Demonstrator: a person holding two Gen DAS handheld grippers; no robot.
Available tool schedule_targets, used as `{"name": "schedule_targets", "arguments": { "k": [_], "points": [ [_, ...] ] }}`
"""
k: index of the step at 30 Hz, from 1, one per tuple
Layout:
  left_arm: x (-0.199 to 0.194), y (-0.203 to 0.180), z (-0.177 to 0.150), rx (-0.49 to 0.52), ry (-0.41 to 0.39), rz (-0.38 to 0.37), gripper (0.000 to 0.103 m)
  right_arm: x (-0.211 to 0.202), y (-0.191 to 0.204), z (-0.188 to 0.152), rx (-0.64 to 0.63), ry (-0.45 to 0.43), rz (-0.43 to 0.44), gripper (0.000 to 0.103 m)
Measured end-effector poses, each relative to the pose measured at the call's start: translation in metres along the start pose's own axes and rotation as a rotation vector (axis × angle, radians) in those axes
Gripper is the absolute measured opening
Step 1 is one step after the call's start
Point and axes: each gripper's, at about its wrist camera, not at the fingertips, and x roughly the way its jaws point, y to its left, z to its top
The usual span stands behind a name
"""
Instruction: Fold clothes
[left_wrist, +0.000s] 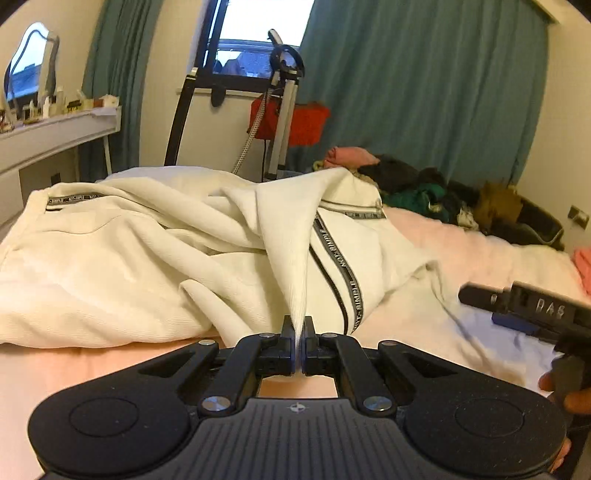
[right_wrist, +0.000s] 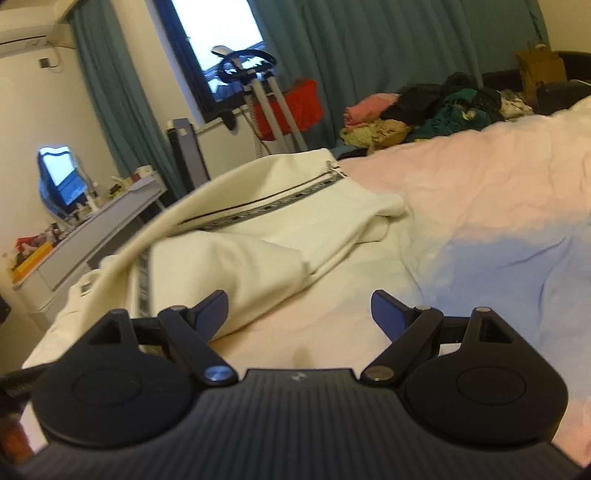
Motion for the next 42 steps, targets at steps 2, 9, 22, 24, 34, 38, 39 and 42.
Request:
{"name": "schedule_targets", "arguments": {
  "k": [2,9,22,24,34,38,39,42],
  "points": [
    [0.000,0.000,0.001,-0.014,0.009,-0.017,0.002,-0.008,0.008,-0.004,-0.035,-0.006,0.019,0.086],
    [0.007,0.002,-0.009,-0.051,0.035,-0.036,0.002,0.006,0.017,0.027,0.010,0.014,0.152,0.086],
    [0.067,-0.001,-0.025,-0.075,0.078,-0.159,0.002,0.223,0.036,0.144,0.189,0.131,0.098,0.084],
    [0.074,0.005,-0.027,-0.095,0.062,-0.204,0.002,0.260,0.043,0.153,0.187,0.170,0.065,0.084],
    [0.109,0.028,-0.031,-0.188,0.059,-0.315,0.003,0.352,0.044,0.155,0.139,0.280,-0.104,0.006],
    [0.108,0.028,-0.030,-0.179,0.042,-0.322,0.003,0.328,0.052,0.165,0.070,0.209,-0.108,0.006],
    [0.106,0.029,-0.030,-0.188,0.034,-0.329,0.003,0.318,0.053,0.170,0.062,0.202,-0.115,0.005],
    [0.097,0.028,-0.032,-0.195,0.006,-0.341,0.003,0.284,0.046,0.188,0.063,0.182,-0.131,0.005]
  ]
}}
